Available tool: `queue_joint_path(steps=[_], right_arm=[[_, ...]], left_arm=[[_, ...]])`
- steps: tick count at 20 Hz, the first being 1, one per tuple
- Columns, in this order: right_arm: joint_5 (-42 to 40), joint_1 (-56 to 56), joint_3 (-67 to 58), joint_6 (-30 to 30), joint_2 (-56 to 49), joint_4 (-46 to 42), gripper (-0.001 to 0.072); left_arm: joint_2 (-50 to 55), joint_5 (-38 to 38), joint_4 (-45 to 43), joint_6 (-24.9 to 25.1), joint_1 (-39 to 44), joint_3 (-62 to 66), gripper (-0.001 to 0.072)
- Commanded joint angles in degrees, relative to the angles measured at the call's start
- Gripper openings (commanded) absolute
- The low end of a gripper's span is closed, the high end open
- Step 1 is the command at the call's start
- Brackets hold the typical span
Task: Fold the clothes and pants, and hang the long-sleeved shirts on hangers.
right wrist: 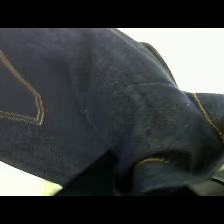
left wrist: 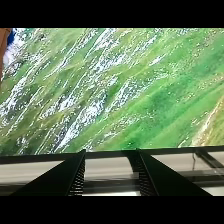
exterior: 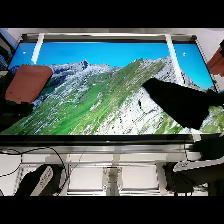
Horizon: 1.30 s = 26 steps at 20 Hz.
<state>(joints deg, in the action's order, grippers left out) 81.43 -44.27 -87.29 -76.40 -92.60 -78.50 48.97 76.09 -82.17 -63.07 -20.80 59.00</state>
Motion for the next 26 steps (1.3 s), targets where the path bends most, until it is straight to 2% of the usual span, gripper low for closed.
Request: queue_joint_path(steps=[1,2,7,8,10,11,12,15,19,22,26], right_arm=[[1.40,-10.38,-0.09,-0.66,1.55,-0.81,0.0345],[2.12,-11.91,-0.09,-0.66,2.03,-0.79,0.0403],[4.28,-13.44,1.27,-1.33,8.74,2.54,0.0395],[4.20,-12.55,2.36,-0.76,11.41,5.11,0.0351],[4.35,-8.83,5.64,2.84,18.03,10.12,0.0186],[4.59,-5.95,7.78,4.83,21.81,11.82,0.0037],[4.96,-2.67,9.86,5.64,25.33,12.90,0.0012],[4.15,10.84,17.57,4.96,36.06,13.60,0.0012],[0.76,33.18,27.34,-0.04,45.44,13.81,0.0012],[-1.09,49.66,32.06,-3.65,47.17,12.50,0.0012],[-8.90,68.43,36.52,-9.16,46.12,9.22,0.0012]], left_arm=[[0.02,-0.02,-0.02,0.02,0.00,-0.02,0.0377],[0.02,0.00,-0.02,0.02,0.00,-0.02,0.0377],[0.02,0.00,-0.02,0.02,0.00,-0.02,0.0377],[0.02,0.00,-0.02,0.02,-0.02,-0.02,0.0377],[0.02,-0.02,-0.04,0.02,-0.02,-0.02,0.0377],[0.02,-0.02,-0.04,0.00,0.00,-0.02,0.0377],[0.02,0.00,-0.04,0.02,-0.02,-0.02,0.0377],[0.02,0.00,-0.04,0.02,0.00,-0.02,0.0377],[0.02,0.00,-0.04,0.02,-0.02,-0.02,0.0377],[0.02,0.00,-0.04,0.02,-0.02,-0.02,0.0377],[0.02,0.00,-0.04,0.02,0.00,-0.02,0.0377]])
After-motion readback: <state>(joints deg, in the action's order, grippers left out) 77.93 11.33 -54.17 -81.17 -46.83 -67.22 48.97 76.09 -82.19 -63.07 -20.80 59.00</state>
